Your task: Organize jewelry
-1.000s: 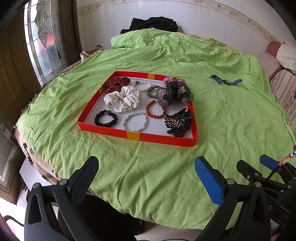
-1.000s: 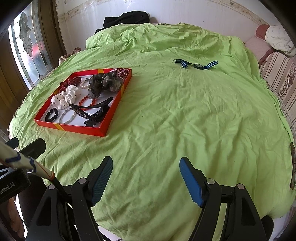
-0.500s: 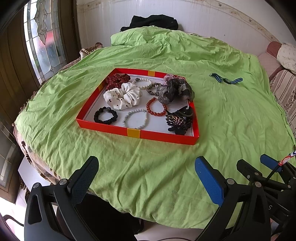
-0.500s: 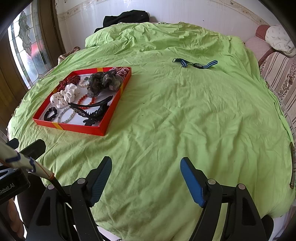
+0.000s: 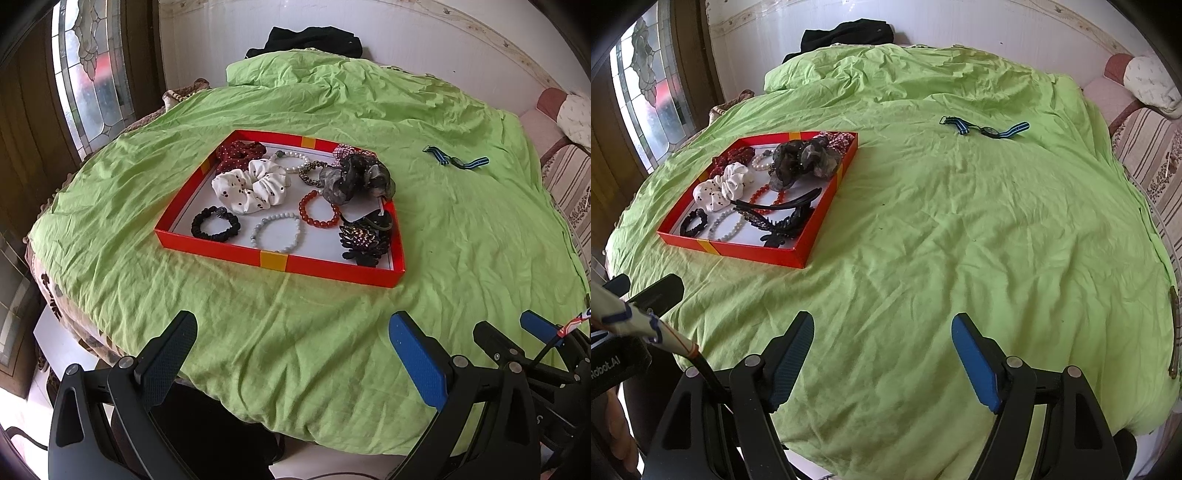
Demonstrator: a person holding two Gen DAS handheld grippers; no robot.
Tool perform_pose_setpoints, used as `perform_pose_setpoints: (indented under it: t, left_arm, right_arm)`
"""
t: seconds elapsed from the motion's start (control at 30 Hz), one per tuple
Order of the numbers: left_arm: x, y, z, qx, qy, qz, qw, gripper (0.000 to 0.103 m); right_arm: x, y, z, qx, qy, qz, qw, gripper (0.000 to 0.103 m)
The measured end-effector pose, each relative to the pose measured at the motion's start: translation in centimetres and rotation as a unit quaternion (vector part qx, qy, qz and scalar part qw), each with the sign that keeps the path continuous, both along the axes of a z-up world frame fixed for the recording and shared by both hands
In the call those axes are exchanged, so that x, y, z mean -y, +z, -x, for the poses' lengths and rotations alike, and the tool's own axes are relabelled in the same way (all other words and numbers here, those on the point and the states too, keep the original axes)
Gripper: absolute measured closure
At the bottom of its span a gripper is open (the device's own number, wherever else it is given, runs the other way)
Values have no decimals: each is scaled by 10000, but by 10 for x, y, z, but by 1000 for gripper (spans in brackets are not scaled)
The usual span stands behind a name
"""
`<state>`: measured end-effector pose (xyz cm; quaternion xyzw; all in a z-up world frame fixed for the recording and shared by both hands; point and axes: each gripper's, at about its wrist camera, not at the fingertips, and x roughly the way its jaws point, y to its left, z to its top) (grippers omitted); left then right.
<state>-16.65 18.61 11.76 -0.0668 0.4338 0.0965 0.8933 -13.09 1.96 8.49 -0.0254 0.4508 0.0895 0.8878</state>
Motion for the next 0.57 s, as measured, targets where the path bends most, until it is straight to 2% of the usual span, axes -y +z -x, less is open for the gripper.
perform_pose_setpoints:
  t: [0.3, 0.57]
  left_arm:
    - [-17, 3, 0, 46, 239, 4, 9997, 0]
    - [-17, 17, 4, 111, 317, -183, 9993, 0]
  right_arm:
    - [-7, 0, 2, -23, 112, -29, 9999, 21]
    - [-11, -2, 2, -63, 235, -168, 9996, 21]
